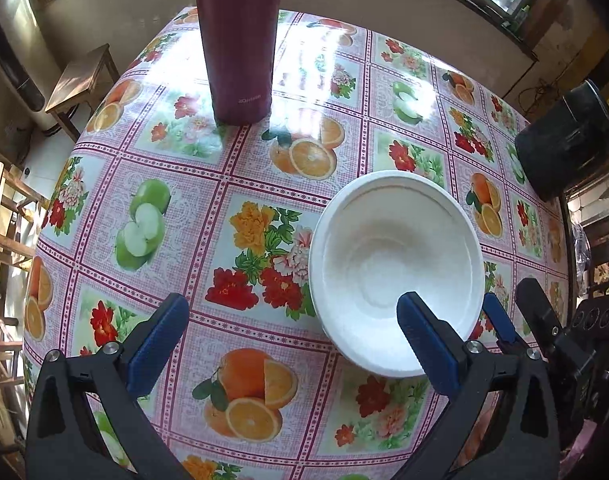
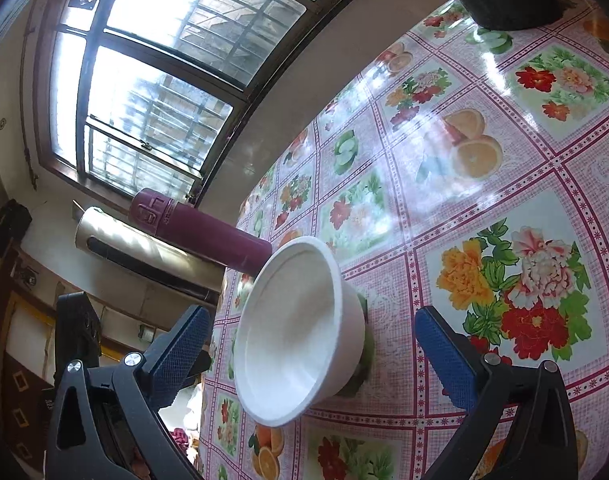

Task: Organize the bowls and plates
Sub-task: 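Position both grippers around the white bowl rim, then close both grippers on the white bowl rim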

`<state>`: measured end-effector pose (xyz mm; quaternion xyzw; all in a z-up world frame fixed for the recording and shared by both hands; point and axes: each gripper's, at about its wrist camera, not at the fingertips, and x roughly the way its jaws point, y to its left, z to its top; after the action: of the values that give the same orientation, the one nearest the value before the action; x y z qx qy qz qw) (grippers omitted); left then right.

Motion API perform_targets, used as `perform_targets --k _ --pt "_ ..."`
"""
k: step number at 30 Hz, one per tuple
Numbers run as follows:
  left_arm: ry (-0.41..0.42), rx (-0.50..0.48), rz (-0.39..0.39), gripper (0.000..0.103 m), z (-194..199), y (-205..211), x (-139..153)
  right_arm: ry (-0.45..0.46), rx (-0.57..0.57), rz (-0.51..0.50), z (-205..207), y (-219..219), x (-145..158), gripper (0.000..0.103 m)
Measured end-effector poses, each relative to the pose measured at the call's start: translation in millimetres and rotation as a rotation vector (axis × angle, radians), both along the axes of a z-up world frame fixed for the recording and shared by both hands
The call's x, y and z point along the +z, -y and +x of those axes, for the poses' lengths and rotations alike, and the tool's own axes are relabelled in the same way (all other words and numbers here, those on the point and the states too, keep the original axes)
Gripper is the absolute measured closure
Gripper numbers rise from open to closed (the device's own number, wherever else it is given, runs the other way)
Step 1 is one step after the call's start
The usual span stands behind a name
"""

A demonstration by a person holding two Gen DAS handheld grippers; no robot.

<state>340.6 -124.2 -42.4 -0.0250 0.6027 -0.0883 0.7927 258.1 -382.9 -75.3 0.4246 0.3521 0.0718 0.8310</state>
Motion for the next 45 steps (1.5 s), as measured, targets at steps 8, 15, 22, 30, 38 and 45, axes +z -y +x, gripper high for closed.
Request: perform_targets --k 8,15,22,30,38,45 --pt "0.024 -0.018 0.059 0.0 5.0 9.3 -7.8 0.02 0.038 -0.015 11.2 0.9 -6.9 0.023" --pt "0.059 -0.016 0.04 0.023 6.7 15.8 -7.0 -0.003 0.046 -0.05 15.2 -3.6 -6.1 0.039" --pt "0.036 -0.028 0.016 0.056 7.5 20.1 -14.9 -0.021 0.029 -0.078 15.3 0.1 -10.0 0.044" --pt "0.041 -0.08 0.007 0.071 4.4 28.0 -13.6 -0.05 0.033 -0.081 17.8 -0.3 -17.5 0.057" --pt "0.025 -0.099 -0.022 0.078 2.9 26.5 -18.4 -0.045 0.04 -0.111 18.4 -5.2 -15.3 0.085" --pt "0.024 -0.115 -0.033 0.084 1.7 27.3 -20.2 -0.048 0.02 -0.147 17.3 -5.1 -13.1 0.089"
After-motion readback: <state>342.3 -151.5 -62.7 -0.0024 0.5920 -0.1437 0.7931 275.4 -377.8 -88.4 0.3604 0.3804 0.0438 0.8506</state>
